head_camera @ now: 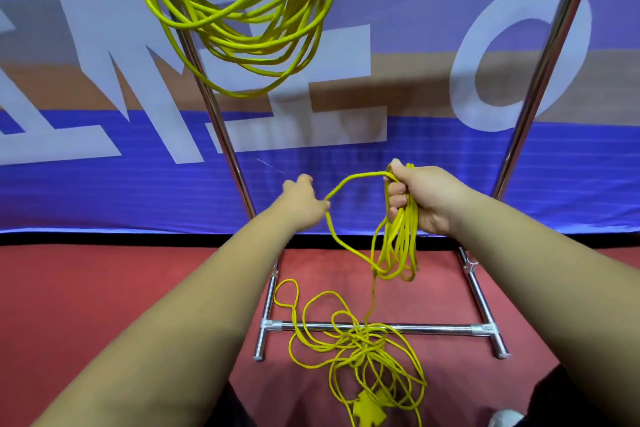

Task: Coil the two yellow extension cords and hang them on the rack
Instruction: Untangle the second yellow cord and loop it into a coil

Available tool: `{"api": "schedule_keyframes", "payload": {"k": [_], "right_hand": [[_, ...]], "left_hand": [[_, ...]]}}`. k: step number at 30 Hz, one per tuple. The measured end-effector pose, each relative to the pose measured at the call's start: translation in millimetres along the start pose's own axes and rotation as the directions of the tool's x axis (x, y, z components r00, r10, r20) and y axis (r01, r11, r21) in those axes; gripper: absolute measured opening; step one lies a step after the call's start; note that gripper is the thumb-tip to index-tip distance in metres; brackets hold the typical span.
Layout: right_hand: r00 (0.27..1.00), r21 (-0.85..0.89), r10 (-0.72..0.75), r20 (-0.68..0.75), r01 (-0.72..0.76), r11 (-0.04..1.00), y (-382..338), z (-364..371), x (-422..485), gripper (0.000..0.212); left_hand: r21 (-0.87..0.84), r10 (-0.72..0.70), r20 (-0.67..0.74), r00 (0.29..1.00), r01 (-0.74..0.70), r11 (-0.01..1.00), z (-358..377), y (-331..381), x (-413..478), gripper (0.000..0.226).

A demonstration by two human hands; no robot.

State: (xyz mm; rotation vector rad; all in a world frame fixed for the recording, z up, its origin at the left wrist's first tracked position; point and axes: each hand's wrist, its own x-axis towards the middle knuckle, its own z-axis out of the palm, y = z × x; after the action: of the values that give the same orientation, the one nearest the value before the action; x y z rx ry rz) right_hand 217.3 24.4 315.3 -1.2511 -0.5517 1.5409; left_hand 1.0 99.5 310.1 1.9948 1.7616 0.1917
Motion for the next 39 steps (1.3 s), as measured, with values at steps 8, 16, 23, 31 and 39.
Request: {"api": "schedule_keyframes", "payload": {"k": [8, 16, 23, 31, 39], "right_hand": [[0.999, 0.115, -0.036, 0.005, 0.035, 0.993, -10.0, 6.0, 4.3, 0.035], [0.99, 0.159, -0.095, -0.108, 0.112, 0.981, -12.7, 6.1, 5.7, 0.032], [0.99, 0.135, -0.131, -0.046, 0.136, 0.981, -17.7, 0.2, -0.5, 0.036], [0.982, -0.15, -0.181, -0.05, 0.172, 0.974, -12.1, -3.5, 1.0, 0.03], [0.976, -0.222, -0.201, -0.087, 0.178, 0.959, -3.5, 0.7, 4.8, 0.03]], "left_hand": [[-0.467, 0.375, 0.315, 0.872, -0.201, 0.861, 28.7, 33.8, -26.8, 0.005], [-0.539, 0.51, 0.291, 0.81, -0.302, 0.787, 36.6, 24.6, -28.7, 0.015], [-0.631, 0.426, 0.144, 0.893, -0.249, 0.735, 40.6, 37.8, -32.5, 0.017], [-0.711, 0.391, 0.022, 0.92, -0.261, 0.653, 24.9, 48.4, -29.9, 0.024], [-0.586, 0.406, -0.006, 0.914, -0.332, 0.739, 24.1, 53.4, -23.0, 0.022]]}}
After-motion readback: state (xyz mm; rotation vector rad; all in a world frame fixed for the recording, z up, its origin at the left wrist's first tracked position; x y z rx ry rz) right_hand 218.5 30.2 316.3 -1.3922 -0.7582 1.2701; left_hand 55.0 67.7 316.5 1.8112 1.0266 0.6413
